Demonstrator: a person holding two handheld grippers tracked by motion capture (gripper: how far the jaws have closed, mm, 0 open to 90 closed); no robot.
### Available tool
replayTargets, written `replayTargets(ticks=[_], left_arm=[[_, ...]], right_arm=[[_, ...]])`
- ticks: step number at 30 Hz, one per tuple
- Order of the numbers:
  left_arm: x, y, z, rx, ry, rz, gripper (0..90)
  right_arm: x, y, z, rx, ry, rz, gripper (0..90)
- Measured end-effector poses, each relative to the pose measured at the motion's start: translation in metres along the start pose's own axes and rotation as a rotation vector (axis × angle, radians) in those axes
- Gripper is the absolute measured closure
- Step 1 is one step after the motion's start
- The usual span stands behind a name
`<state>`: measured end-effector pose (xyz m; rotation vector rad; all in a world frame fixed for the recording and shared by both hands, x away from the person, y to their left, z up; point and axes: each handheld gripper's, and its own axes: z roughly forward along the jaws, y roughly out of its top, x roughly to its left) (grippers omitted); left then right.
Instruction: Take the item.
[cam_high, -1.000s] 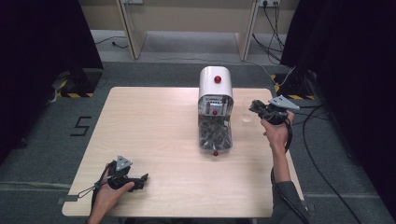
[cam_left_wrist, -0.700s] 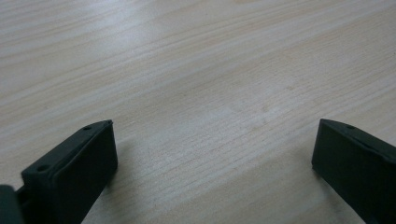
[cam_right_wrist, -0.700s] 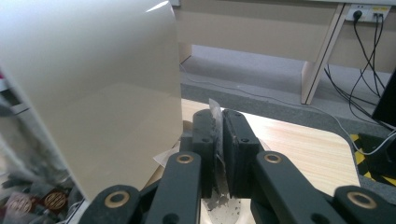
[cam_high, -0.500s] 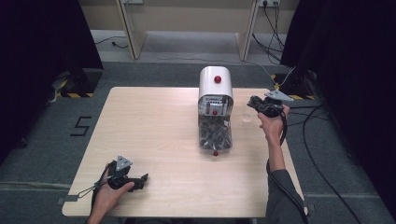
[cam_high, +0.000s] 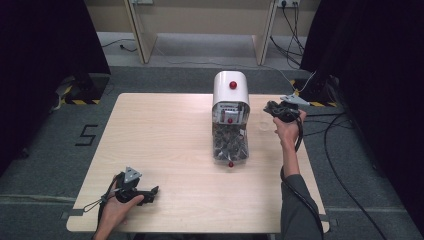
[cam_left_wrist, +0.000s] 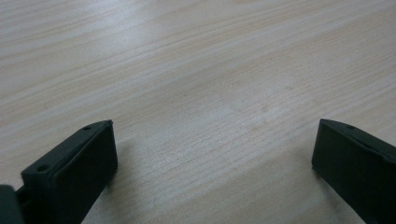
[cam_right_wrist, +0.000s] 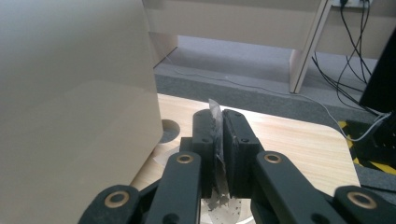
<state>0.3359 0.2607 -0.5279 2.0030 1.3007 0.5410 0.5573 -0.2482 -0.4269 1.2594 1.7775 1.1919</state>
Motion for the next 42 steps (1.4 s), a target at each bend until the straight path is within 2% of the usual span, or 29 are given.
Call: replayTargets(ticks=[11, 16, 30, 42], left_arm=[[0.0, 0.0, 0.0, 0.0, 0.0, 0.0, 0.0], [0.0, 0.0, 0.0, 0.0, 0.0, 0.0, 0.0], [0.0, 0.0, 0.0, 0.0, 0.0, 0.0, 0.0], [0.0, 0.0, 0.0, 0.0, 0.0, 0.001, 0.0]], right_arm=[[-0.001, -0.014, 0.012, 0.018, -0.009, 0.023, 82.8], [-0.002, -0.013, 0.012, 0.011, -0.004, 0.039, 79.7], [-0.002, -0.009, 0.004, -0.018, 0.015, 0.047, 75.4], [0.002, -0.012, -0.006, -0.018, 0.046, 0.023, 73.3]])
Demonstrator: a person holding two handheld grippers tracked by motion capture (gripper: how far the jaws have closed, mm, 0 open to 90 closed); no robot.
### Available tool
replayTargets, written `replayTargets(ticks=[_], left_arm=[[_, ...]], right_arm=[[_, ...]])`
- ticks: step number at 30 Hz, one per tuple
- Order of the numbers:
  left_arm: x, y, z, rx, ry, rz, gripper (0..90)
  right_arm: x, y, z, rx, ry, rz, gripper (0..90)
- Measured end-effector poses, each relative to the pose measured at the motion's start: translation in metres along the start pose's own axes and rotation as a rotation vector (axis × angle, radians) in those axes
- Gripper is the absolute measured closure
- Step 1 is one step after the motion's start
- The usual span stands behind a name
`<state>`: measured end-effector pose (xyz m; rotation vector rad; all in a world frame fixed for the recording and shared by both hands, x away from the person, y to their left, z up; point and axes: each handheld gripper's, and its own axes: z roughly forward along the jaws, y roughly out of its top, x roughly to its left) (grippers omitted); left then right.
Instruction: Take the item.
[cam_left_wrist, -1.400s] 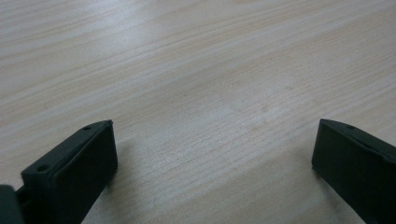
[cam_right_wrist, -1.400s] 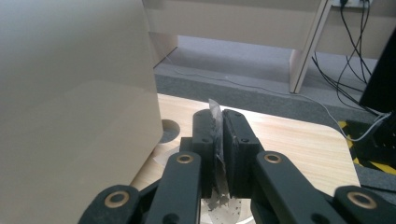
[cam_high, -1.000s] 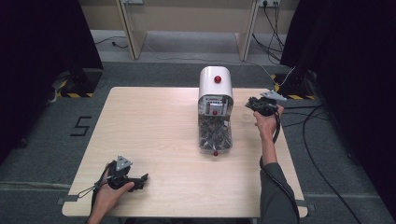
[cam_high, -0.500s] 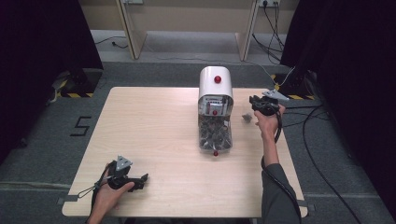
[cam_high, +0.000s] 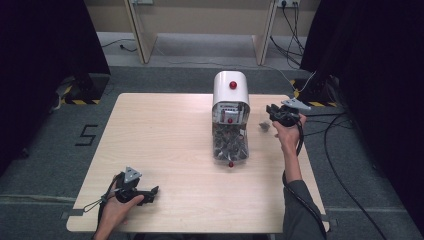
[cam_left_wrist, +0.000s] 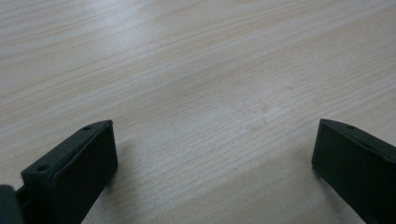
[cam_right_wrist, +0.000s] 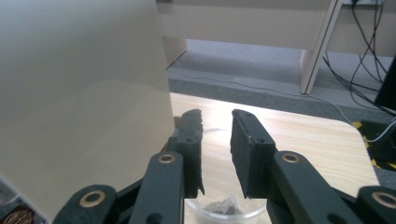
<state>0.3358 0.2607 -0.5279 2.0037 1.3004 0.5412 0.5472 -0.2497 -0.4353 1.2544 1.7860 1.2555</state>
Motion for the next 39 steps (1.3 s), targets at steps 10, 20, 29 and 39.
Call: replayTargets(ticks=[10, 20, 29, 39], left_arm=[[0.0, 0.0, 0.0, -0.002, 0.0, -0.001, 0.0], [0.0, 0.0, 0.0, -0.002, 0.001, 0.0, 0.0], [0.0, 0.0, 0.0, -0.003, 0.0, -0.001, 0.0], [0.0, 0.0, 0.0, -0.003, 0.0, -0.001, 0.0]], right_arm=[[0.007, -0.009, -0.012, -0.014, 0.015, 0.003, 67.4], [0.01, -0.015, -0.026, -0.018, 0.028, -0.005, 63.0], [0.02, -0.022, -0.042, -0.029, 0.059, -0.009, 59.8], [0.027, -0.03, -0.051, -0.033, 0.071, -0.017, 58.4]])
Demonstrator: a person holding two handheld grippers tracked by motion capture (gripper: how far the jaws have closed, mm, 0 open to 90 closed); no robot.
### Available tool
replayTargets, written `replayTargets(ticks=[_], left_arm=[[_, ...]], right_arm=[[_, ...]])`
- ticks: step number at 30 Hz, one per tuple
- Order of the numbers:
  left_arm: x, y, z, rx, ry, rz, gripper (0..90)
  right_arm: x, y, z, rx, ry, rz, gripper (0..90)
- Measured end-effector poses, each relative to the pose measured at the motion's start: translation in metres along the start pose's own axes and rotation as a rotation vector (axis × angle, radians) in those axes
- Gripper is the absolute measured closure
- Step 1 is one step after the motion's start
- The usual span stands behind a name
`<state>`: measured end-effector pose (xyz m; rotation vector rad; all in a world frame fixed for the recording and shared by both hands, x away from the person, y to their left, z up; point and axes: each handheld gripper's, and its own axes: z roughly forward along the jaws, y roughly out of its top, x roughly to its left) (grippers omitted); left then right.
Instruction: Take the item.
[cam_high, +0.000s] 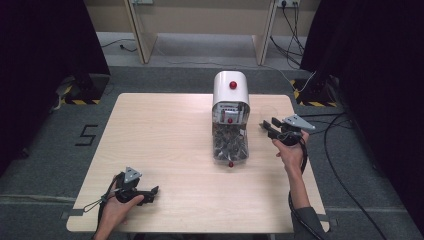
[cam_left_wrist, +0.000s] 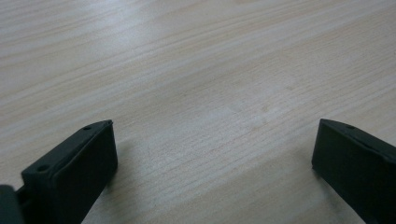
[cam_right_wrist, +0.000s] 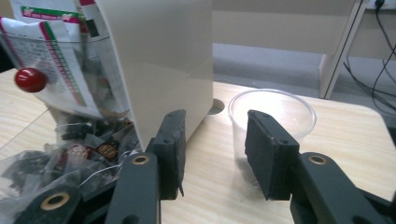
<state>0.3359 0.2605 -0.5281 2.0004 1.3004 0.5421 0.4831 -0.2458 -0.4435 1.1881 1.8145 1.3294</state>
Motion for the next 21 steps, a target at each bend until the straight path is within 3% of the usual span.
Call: replayTargets(ticks=[10, 21], left_arm=[[0.0, 0.0, 0.0, 0.0, 0.0, 0.0, 0.0], [0.0, 0.0, 0.0, 0.0, 0.0, 0.0, 0.0]], right_arm=[[0.004, -0.011, -0.01, 0.0, 0.013, 0.026, 56.0], [0.018, -0.019, -0.025, -0.011, 0.04, 0.013, 55.4]])
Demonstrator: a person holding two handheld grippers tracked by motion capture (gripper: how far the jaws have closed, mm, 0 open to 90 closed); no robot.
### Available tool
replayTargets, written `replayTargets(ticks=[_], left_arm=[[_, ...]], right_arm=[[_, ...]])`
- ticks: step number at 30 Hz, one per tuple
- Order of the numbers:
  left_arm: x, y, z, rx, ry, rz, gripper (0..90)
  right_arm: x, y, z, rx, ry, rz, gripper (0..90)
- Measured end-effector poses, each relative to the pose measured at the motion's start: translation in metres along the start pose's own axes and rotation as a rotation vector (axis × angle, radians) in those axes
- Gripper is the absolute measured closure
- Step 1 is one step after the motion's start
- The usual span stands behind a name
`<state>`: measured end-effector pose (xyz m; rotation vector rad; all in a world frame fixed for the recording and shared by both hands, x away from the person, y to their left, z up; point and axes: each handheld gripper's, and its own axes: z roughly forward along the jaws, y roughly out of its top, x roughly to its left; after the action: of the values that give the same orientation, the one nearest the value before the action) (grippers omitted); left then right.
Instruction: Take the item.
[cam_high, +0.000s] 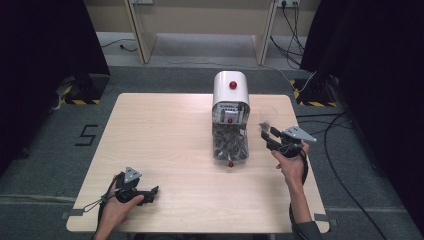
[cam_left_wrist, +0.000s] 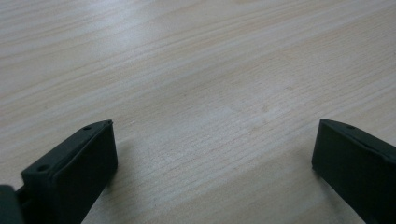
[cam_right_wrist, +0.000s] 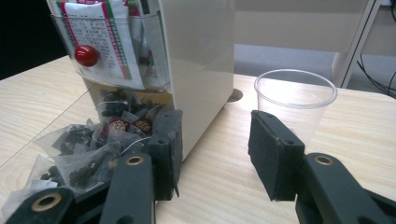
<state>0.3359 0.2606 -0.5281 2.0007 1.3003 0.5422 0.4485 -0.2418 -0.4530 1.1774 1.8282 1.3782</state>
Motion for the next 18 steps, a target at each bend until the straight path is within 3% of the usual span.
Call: replayTargets(ticks=[18], left_arm=[[0.0, 0.0, 0.0, 0.0, 0.0, 0.0, 0.0]], right_arm=[[0.006, -0.014, -0.009, 0.035, -0.008, -0.024, 54.6]])
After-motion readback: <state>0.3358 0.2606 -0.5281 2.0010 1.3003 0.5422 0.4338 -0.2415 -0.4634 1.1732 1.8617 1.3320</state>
